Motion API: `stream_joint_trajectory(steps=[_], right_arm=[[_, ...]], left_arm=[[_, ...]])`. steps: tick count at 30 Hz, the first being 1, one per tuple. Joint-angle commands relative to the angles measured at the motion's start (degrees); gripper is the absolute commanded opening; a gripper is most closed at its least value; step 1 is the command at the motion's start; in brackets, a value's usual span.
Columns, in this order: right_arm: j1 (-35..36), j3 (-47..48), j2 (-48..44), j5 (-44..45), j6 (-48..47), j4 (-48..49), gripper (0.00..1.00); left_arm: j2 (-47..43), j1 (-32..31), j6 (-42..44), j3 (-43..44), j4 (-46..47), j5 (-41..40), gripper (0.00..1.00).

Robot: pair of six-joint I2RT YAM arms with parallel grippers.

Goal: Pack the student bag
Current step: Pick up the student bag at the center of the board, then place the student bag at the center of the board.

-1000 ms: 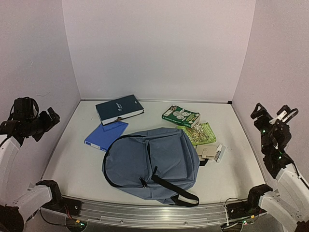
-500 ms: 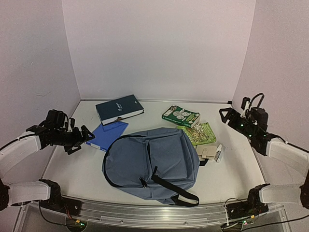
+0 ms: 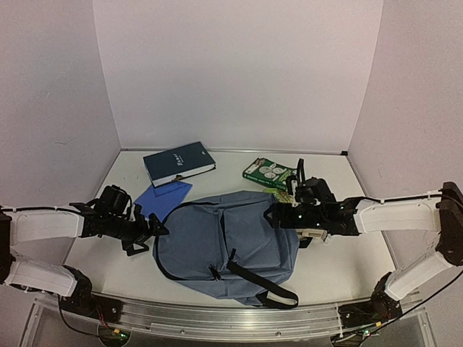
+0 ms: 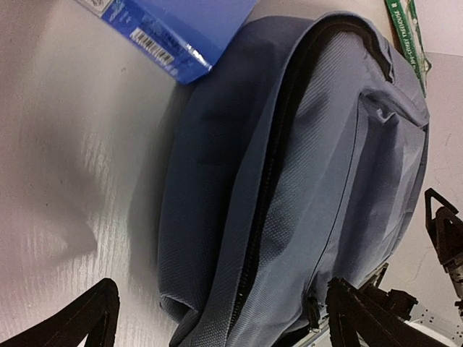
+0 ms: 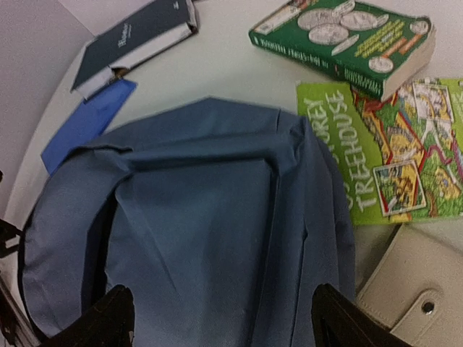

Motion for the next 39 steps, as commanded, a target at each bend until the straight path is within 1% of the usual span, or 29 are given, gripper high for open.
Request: stream_joint_trajectory(steps=[1,3,6,8,11,13,14,15,16,18,20,21,24,27,30,32,35,36,39], right_arm=[[1.96,1.12,0.39,9.07,3.44,-6.90,0.82],[2.28,0.97,-0.80,10.41,3.52,-9.93,0.82],[2.30,-0.14,-2.69,10.54,2.11,-11.08,0.81],[2.28,-0.38,-2.03,9.52,1.18,-11.09,0.76],[2.30,0.08,1.17,7.60,0.80,-10.74,0.67],[2.39,0.12,3.31,6.38,0.83,-9.81,0.60],[2.41,0.01,3.67,5.86,0.87,-9.03,0.54],[2.43,-0.14,4.00,5.48,0.91,-8.27,0.47],[2.43,-0.19,3.92,5.06,0.89,-7.40,0.38],[2.43,-0.35,2.98,4.44,0.80,-4.94,0.18],[2.43,-0.35,0.60,3.92,0.33,-2.00,0.05],[2.42,-0.29,-0.63,3.65,-0.16,-0.32,0.00],[2.43,-0.12,-5.83,4.29,-1.98,4.02,0.00],[2.43,-1.34,-12.41,7.41,-3.84,8.54,0.00],[2.42,-5.67,-19.66,13.35,-5.47,15.12,0.00],[2.43,-8.15,-22.67,18.09,-5.81,18.20,0.01],[2.36,-9.45,-23.57,24.31,-4.94,18.41,0.13],[2.36,-9.14,-23.01,24.78,-4.46,17.67,0.15],[2.38,-6.76,-19.67,23.13,-2.70,14.20,0.34]], left_arm=[[2.71,-3.33,-5.73,-1.09,5.04,-2.94,1.00],[4.75,-4.81,-6.08,-0.25,5.25,-4.19,1.00],[9.17,-6.44,-6.24,1.82,7.21,-5.16,0.99],[12.58,-6.85,-6.12,3.15,9.76,-4.32,0.88],[16.21,-7.03,-6.22,4.84,11.90,-3.88,0.66],[16.98,-7.13,-6.25,5.54,12.72,-4.30,0.47],[16.92,-7.13,-6.11,5.81,12.98,-4.53,0.40],[16.75,-7.13,-5.85,6.06,13.14,-4.86,0.30],[16.35,-7.13,-5.31,6.41,13.27,-5.12,0.23],[15.15,-7.13,-3.78,7.06,13.32,-5.87,0.13],[12.90,-7.13,-1.00,7.94,12.84,-7.51,0.03],[11.65,-7.13,0.25,8.45,12.36,-8.53,0.01],[6.16,-7.13,4.48,9.48,11.62,-12.30,0.00],[-0.72,-7.13,9.13,9.12,12.86,-16.40,0.00],[-8.43,-7.13,14.59,6.71,19.21,-18.31,0.00],[-12.83,-7.13,17.23,5.20,23.25,-18.69,0.00],[-15.19,-7.10,19.79,5.64,24.93,-18.82,0.00],[-14.88,-7.06,20.10,6.67,23.99,-18.48,0.00],[-10.65,-7.05,18.85,12.16,17.88,-15.68,0.00]])
